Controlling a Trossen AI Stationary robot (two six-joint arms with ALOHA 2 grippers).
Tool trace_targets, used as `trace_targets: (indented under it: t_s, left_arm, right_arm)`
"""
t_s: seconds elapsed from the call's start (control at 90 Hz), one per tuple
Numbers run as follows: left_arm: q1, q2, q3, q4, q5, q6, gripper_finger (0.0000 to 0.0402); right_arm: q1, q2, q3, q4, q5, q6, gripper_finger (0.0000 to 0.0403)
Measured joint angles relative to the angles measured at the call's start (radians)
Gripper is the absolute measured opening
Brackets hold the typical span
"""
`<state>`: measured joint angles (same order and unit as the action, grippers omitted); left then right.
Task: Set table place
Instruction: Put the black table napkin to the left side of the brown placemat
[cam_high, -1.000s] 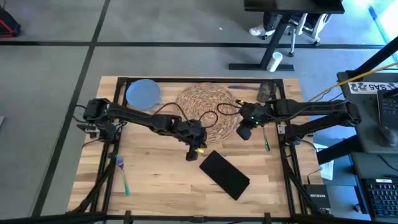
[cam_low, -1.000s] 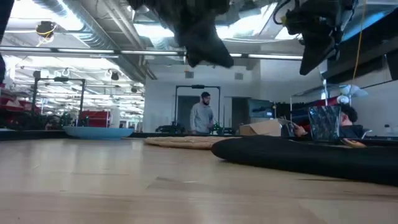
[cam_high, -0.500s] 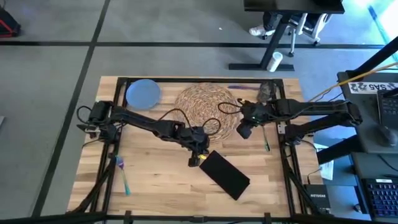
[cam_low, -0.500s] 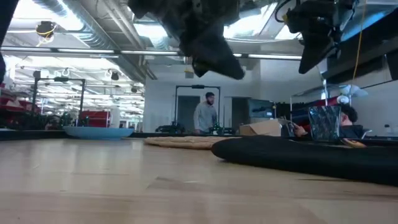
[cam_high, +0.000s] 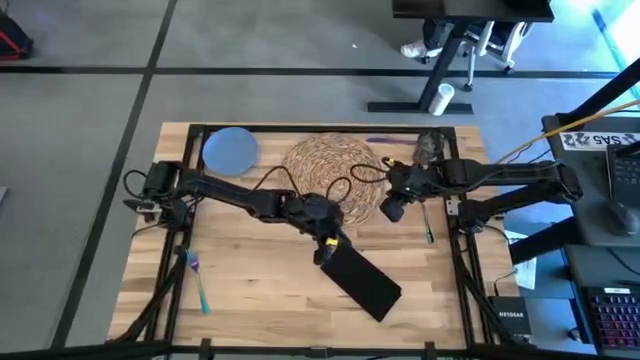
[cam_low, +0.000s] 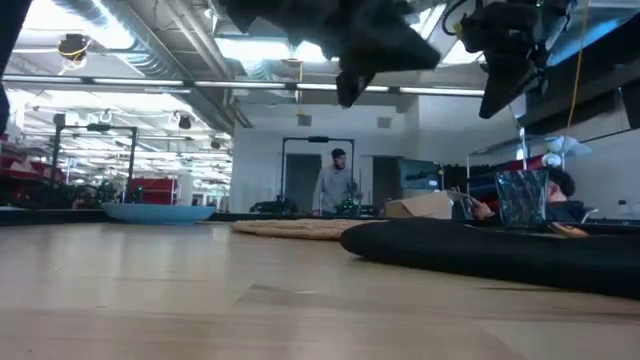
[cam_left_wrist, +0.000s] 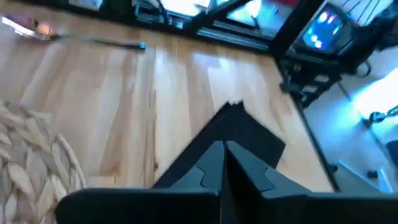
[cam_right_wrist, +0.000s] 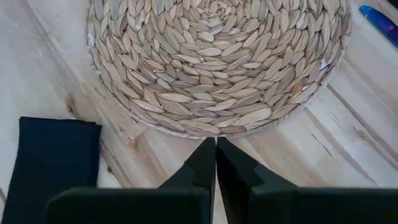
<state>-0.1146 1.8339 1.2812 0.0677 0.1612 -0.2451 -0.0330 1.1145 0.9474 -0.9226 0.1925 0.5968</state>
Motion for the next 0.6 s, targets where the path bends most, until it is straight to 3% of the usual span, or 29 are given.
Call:
trace_targets:
  t_s: [0.6]
  left_arm:
    - [-0.058, 0.135, 0.001, 0.046, -0.010, -0.018, 0.0000]
  right_arm:
    - [0.000, 0.000, 0.001, 0.000, -0.009, 0.000, 0.0000]
